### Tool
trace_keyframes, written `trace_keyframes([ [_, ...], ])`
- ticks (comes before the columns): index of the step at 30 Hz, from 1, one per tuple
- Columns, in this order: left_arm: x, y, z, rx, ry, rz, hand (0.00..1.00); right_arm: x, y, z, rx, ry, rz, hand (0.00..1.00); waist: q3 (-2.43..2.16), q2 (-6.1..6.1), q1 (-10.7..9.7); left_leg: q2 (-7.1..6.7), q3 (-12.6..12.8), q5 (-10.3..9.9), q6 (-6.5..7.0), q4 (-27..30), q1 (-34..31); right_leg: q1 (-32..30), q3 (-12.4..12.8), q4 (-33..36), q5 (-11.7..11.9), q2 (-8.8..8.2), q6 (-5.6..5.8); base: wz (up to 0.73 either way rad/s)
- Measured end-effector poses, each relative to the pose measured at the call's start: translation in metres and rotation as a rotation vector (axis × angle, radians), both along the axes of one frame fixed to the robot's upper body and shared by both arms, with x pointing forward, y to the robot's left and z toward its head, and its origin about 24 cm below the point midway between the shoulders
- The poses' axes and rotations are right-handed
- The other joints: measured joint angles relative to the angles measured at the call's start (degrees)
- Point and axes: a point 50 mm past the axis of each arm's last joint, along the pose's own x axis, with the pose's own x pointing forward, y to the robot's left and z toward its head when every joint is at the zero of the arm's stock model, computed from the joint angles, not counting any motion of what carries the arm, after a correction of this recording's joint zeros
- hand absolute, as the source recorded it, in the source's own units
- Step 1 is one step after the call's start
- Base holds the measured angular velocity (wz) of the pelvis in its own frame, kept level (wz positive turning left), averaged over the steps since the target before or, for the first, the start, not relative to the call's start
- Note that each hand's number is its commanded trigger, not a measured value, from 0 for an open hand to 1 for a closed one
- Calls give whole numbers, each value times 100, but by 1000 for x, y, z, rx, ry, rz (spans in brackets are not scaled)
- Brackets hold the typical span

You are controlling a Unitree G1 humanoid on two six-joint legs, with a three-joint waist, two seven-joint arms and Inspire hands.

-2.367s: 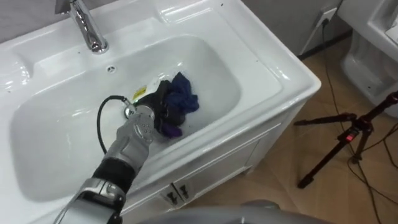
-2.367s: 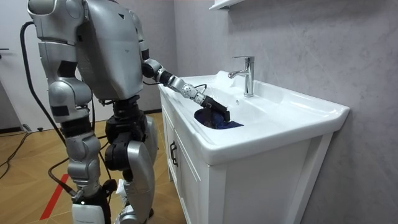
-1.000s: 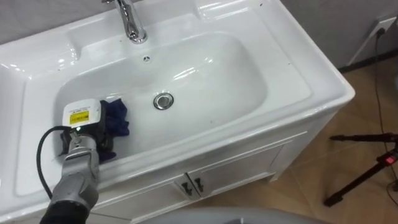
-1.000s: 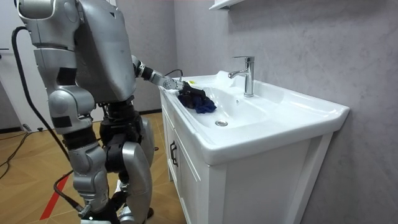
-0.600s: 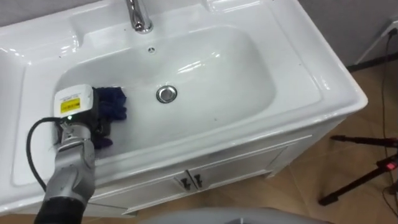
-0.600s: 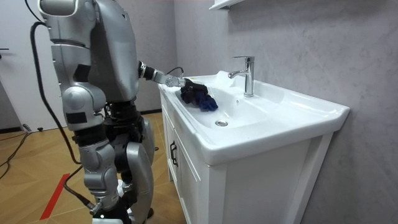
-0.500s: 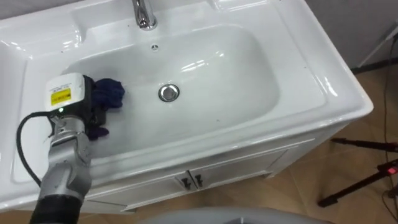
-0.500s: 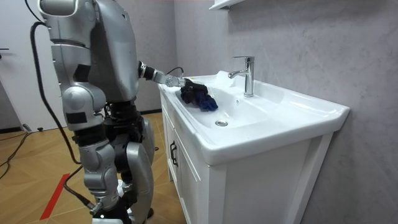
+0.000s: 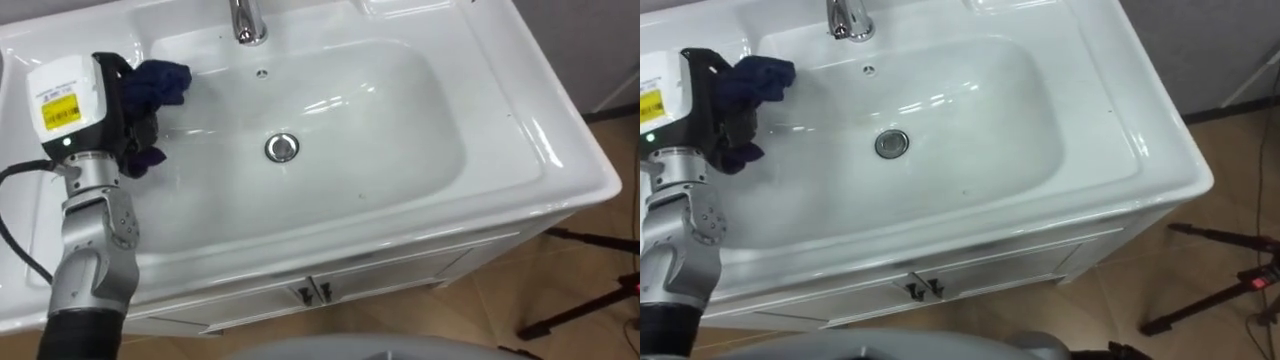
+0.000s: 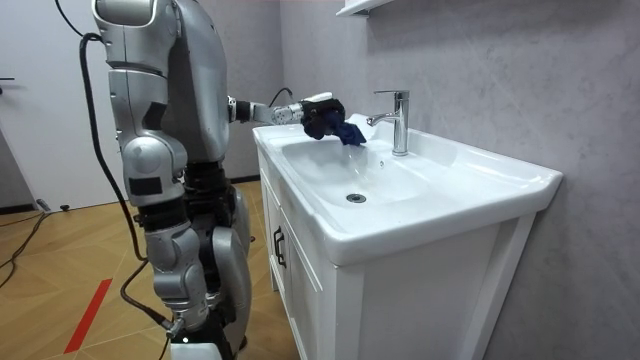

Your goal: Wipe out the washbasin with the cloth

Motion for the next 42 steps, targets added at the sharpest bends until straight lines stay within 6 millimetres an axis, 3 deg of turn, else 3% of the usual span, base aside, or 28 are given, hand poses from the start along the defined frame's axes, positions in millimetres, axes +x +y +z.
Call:
trace_keyframes([
  [10, -7, 12, -2, -122, -39, 69, 100, -5, -3, 1, -2, 13, -4, 0, -12, 61, 29, -2, 10, 0, 0, 2, 45, 44, -80, -2, 2, -8, 9, 1],
  [16, -14, 22, -20, -130, 38, 124, 100, -16, -3, 0, 1, 59, -15, 0, -24, 77, 36, -4, 6, 0, 0, 17, 51, 67, -76, 0, 3, -7, 13, 0],
  [22, -34, 50, -22, -136, 44, 268, 100, -28, -4, 1, 11, 112, -31, 0, -30, 62, 56, -16, 6, 0, 0, 71, 57, 31, -60, 2, 3, -18, 19, -1],
  [27, -52, 68, -23, -114, 50, 376, 100, -36, -4, 1, 14, 148, -32, 0, -33, 57, 223, -16, 7, 0, 0, 72, 67, 71, -58, 11, 3, -15, 19, 0],
  [33, -61, 72, -34, -113, 104, 419, 100, -36, -4, 1, 16, 155, -32, 0, -37, 27, 323, -16, 5, 0, 0, 72, 126, 137, -78, 8, 2, -17, 19, 2],
  [42, -64, 74, -38, -114, 126, 433, 100, -37, -4, 1, 20, 165, -34, 0, -37, 47, 302, -34, 5, 0, 0, 100, 143, 152, -81, 25, -7, -40, 32, 0],
])
